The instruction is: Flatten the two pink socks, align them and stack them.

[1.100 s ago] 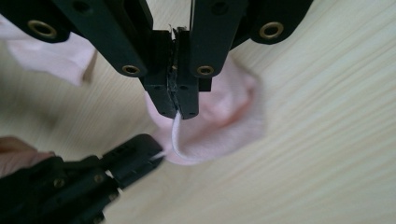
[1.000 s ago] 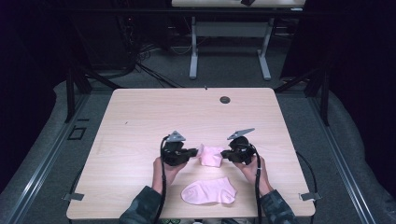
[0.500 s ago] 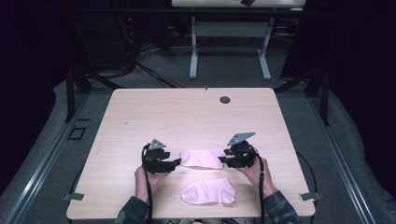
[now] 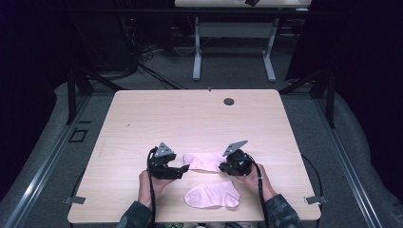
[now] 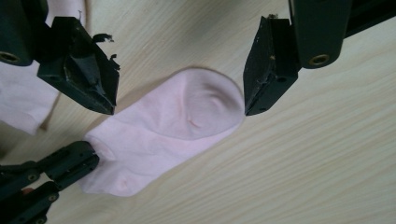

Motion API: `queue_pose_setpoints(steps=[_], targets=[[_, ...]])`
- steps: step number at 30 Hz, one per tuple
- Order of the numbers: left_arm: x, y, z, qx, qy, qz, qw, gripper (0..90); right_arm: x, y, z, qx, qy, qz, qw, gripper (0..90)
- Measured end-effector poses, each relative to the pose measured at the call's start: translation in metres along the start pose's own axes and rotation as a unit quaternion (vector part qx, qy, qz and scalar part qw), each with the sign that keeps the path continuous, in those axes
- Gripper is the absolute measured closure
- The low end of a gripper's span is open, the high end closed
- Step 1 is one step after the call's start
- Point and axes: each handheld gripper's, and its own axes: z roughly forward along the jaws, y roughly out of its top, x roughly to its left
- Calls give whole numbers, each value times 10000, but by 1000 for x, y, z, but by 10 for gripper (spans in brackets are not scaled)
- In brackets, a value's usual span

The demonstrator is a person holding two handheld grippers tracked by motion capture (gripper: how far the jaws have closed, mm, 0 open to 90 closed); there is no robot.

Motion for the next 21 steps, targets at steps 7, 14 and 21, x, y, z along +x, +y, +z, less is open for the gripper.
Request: queue_pose_setpoints(steps=[7,14,21], targets=[[-20,15,12,19,-253,515,9984,295,-8,9,-18,-258,373,575,9973,843],[-49,33,36,136,-499,1048,9932,328,-11,21,-38,-539,568,1023,9917,843],[-62,36,57,160,-619,1277,9898,607,-12,21,-43,-665,693,1152,9887,842]])
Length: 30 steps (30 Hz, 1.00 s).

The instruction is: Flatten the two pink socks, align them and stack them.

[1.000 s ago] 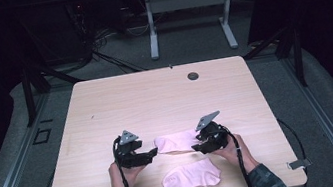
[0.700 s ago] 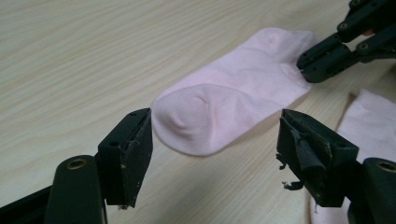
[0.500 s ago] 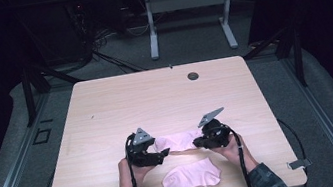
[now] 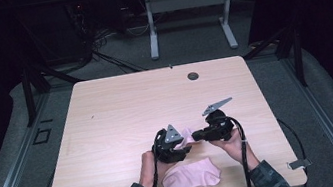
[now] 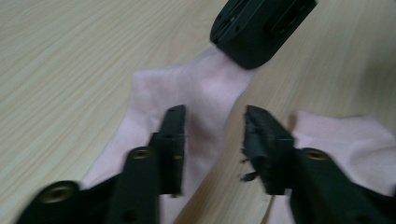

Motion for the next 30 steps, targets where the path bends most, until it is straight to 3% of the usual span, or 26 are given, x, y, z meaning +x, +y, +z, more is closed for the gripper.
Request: queue_pose_setpoints(steps=[3,5,7,10,12,14,15,17,19,21,22,24,27,30], targets=[[3,2,1,-152,-182,-104,9997,786,-1,-4,1,-68,20,9,10000,837],[5,5,2,-177,-259,-159,9994,873,-1,-7,1,-40,-90,-76,9999,829],[7,8,2,-133,-329,-244,9991,884,-1,-9,0,-113,-107,-138,9998,812],[11,14,-1,-155,-313,-362,9987,887,4,-14,-9,-284,-443,-408,9978,688],[14,18,-4,-165,-371,-484,9980,887,10,-18,-16,-381,-721,-670,9944,593],[18,22,-6,-192,-350,-582,9975,887,18,-22,-20,-460,-871,-932,9908,514],[18,22,-6,-192,-350,-582,9975,887,18,-22,-20,-460,-871,-932,9908,514],[21,25,-8,-185,-384,-702,9966,886,29,-25,-18,-422,-1136,-1213,9852,445],[23,28,-10,-177,-426,-753,9961,886,37,-26,-11,-380,-1362,-1459,9792,432],[24,29,-11,-225,-489,-811,9952,885,42,-24,-2,-305,-1591,-1675,9725,447],[24,30,-12,-210,-493,-787,9955,885,43,-23,3,-333,-1676,-1746,9697,503],[25,30,-15,-223,-539,-733,9956,882,41,-21,10,-308,-1756,-1798,9674,649],[28,26,-18,-263,-625,-715,9951,878,37,-19,7,-426,-1576,-1717,9715,823],[29,22,-19,-283,-681,-686,9949,829,33,-14,2,-438,-1371,-1582,9769,858]])
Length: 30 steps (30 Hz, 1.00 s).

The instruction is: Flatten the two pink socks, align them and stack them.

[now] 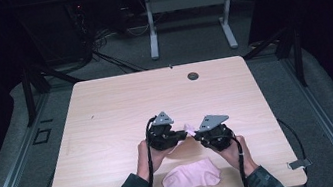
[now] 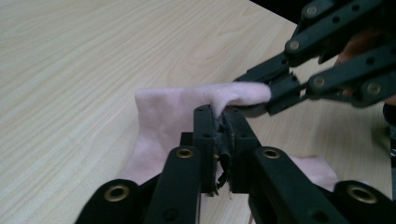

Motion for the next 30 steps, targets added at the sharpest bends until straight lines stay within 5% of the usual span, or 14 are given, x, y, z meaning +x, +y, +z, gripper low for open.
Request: queue_pose_setpoints(steps=[4,8,13,17,20,27,30], targets=[[-2,-10,-4,-65,71,111,9999,673,-8,6,-6,27,268,327,9991,862],[-10,-30,-9,-70,708,389,9967,468,-14,14,-12,90,431,634,9970,863],[-10,-53,-11,-40,1016,433,9939,380,-20,19,-15,171,601,913,9939,863],[-7,-59,-2,231,1148,441,9921,415,-21,19,-14,159,610,1050,9925,863],[-8,-58,4,362,1203,590,9903,537,-21,17,-12,164,657,1121,9914,863],[-7,-57,5,387,1016,657,9919,877,-29,10,-14,174,775,1284,9885,862],[-6,-56,0,364,902,567,9936,885,-32,7,-18,130,809,1386,9870,862]])
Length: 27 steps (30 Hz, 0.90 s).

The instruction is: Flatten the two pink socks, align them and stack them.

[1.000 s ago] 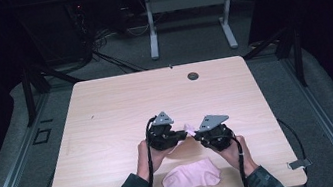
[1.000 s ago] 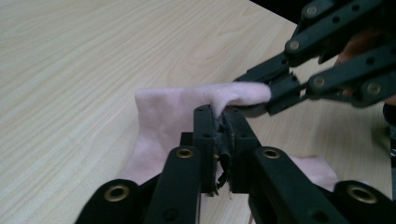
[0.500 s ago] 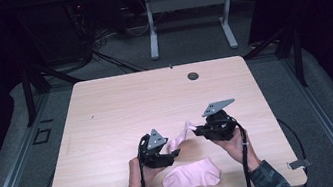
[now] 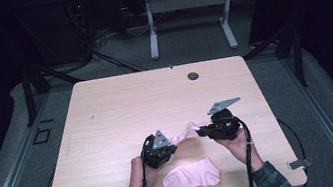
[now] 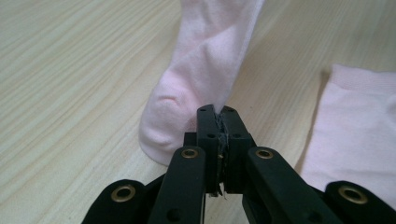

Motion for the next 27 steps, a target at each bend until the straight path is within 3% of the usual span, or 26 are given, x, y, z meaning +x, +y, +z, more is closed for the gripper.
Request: queue_pose_setpoints(steps=[3,5,8,10,13,14,17,20,22,24,27], targets=[[1,1,-10,-2,-183,-95,9998,888,-3,-4,-5,29,93,95,9999,862],[1,2,-19,-5,-355,-272,9990,889,-3,-7,-10,111,163,153,9997,861],[1,4,-37,-19,-764,-556,9955,889,-2,-12,-18,183,371,279,9988,860],[2,6,-46,-1,-1052,-737,9917,888,-3,-14,-23,302,521,381,9975,855],[4,11,-48,134,-1232,-931,9879,888,-11,-15,-18,469,526,575,9959,842],[5,12,-47,163,-1224,-959,9877,888,-16,-15,-13,495,546,635,9953,840],[7,14,-42,179,-1303,-1072,9855,888,-23,-15,6,541,299,595,9963,806],[8,13,-39,196,-1398,-1207,9826,888,-25,-20,17,473,123,401,9980,807],[10,12,-40,230,-1395,-1233,9823,887,-26,-24,19,365,177,375,9985,832],[12,11,-42,140,-1534,-1373,9785,887,-25,-27,18,307,163,332,9988,850],[15,10,-47,100,-1465,-1498,9778,886,-21,-25,12,336,158,313,9988,857]])
